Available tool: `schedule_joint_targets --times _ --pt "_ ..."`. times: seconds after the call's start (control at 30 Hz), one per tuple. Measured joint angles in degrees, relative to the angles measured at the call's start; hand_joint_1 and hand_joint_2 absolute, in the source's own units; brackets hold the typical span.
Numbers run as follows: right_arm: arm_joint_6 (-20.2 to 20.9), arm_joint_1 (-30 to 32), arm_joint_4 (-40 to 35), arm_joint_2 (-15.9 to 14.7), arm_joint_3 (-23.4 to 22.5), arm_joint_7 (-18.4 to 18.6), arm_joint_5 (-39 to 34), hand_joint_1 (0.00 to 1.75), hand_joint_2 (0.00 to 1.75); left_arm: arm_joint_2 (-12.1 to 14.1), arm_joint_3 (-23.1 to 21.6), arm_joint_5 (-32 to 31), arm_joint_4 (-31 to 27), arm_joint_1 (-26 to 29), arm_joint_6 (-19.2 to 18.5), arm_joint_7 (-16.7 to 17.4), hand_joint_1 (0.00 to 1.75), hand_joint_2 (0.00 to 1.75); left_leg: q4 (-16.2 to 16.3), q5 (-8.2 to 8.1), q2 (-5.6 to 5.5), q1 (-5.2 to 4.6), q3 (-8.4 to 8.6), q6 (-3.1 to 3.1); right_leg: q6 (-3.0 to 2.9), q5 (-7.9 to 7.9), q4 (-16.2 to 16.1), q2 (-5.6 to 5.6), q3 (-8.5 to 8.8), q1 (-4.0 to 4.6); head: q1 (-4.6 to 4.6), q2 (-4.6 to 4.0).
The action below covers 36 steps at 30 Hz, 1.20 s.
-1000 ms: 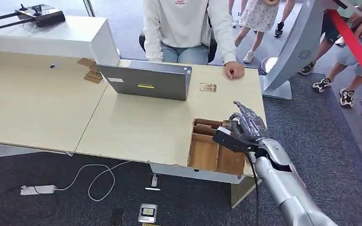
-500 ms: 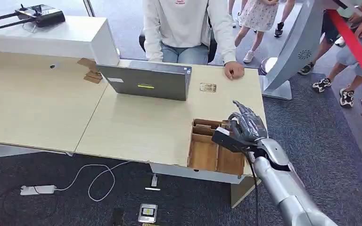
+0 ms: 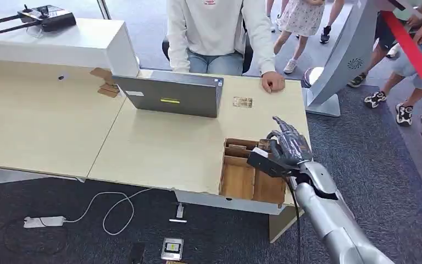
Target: Pass the card to the sensor for recognition and then transmit it.
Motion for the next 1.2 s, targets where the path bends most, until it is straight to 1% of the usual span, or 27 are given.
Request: schedule_joint_targets --times 0.1,0.2,0.3,0.37,0.47,0.6,0.73,0.93,0.97,1.07,1.2 --pt "-0.11 0.01 0.00 -0.02 0.00 0.42 0.00 1.75 1.75 0.00 0.00 -0.11 0.00 -0.02 -0.02 0.22 0.00 0.00 0.00 0.00 0.00 0.00 0.00 0.00 0.00 0.00 0.00 0.00 0.00 0.00 0.00 0.00" --pt "-0.11 0.01 0.00 -0.22 0.00 0.61 0.00 1.75 1.75 0.07 0.00 -1.22 0.00 0.03 1.22 0.24 0.00 0.00 0.00 0.00 0.00 0.00 0.00 0.00 0.00 0.00 0.00 0.00 0.00 0.00 0.02 0.00" --pt "-0.37 0.01 0.00 -0.28 0.00 0.74 0.00 1.73 1.75 0.33 0.00 -1.20 0.00 0.05 0.48 -0.18 0.00 0.00 0.00 0.00 0.00 0.00 0.00 0.00 0.00 0.00 0.00 0.00 0.00 0.00 0.00 0.00" --pt "-0.44 -0.02 -0.02 -0.37 0.00 1.01 -0.02 1.75 1.75 0.35 0.00 -1.33 0.00 0.05 0.46 -0.20 0.00 0.00 0.00 0.00 0.00 0.00 0.00 0.00 0.00 0.00 0.00 0.00 0.01 0.00 0.00 0.00" --pt "-0.83 -0.13 -0.04 -0.37 0.00 1.22 -0.02 1.73 1.75 0.55 0.00 -1.31 0.00 0.03 -0.90 -0.55 0.00 0.00 0.00 0.00 -0.01 0.00 0.00 0.00 0.00 0.00 0.00 0.00 0.01 0.00 0.02 0.00" --pt "-0.89 -0.38 -0.02 -0.35 0.00 1.88 -0.04 1.75 1.75 0.55 0.00 -2.34 0.00 -0.06 0.35 -0.11 0.00 0.00 0.00 0.00 0.00 0.00 0.00 0.00 0.00 0.00 0.00 0.00 0.02 0.00 0.02 0.00" --pt "-2.45 -0.49 -0.11 -0.37 -0.11 1.84 -0.57 1.75 1.75 0.96 0.00 -2.36 0.00 0.15 -2.73 -0.72 0.00 0.00 0.00 0.00 -0.01 -0.01 0.00 0.00 0.00 0.01 0.00 0.00 0.01 -0.01 0.02 0.00" --pt "-4.13 -1.48 -1.40 -0.70 -1.03 1.84 -1.46 1.75 1.75 1.57 0.00 -2.40 0.00 0.46 -3.24 -1.66 0.00 0.00 0.00 0.00 0.00 0.00 0.00 0.00 0.00 0.01 0.00 0.00 0.00 0.00 0.00 0.00" --pt "-4.24 -1.65 -1.77 -0.81 -1.25 1.86 -1.49 1.75 1.75 1.68 0.00 -2.54 0.00 0.54 -3.85 -1.73 0.00 0.00 0.00 0.00 0.00 0.00 0.00 0.00 0.00 0.01 0.00 0.00 0.00 0.00 0.00 0.00" --pt "-4.59 -1.78 -3.34 -1.20 -1.57 2.97 -1.44 1.75 1.75 2.88 0.00 -3.50 0.00 1.19 -6.95 -2.14 0.00 0.00 0.00 0.00 0.00 0.01 0.00 0.00 -0.01 0.01 0.00 0.01 -0.01 0.01 0.00 0.00" --pt "-4.96 -1.77 -4.68 -1.60 -2.10 3.65 -1.38 1.75 1.75 4.07 0.00 -4.06 -0.02 1.70 -7.63 -2.40 0.00 0.00 0.00 0.00 -0.01 0.01 -0.01 0.00 -0.01 0.01 0.00 0.00 -0.02 0.00 0.00 0.00"
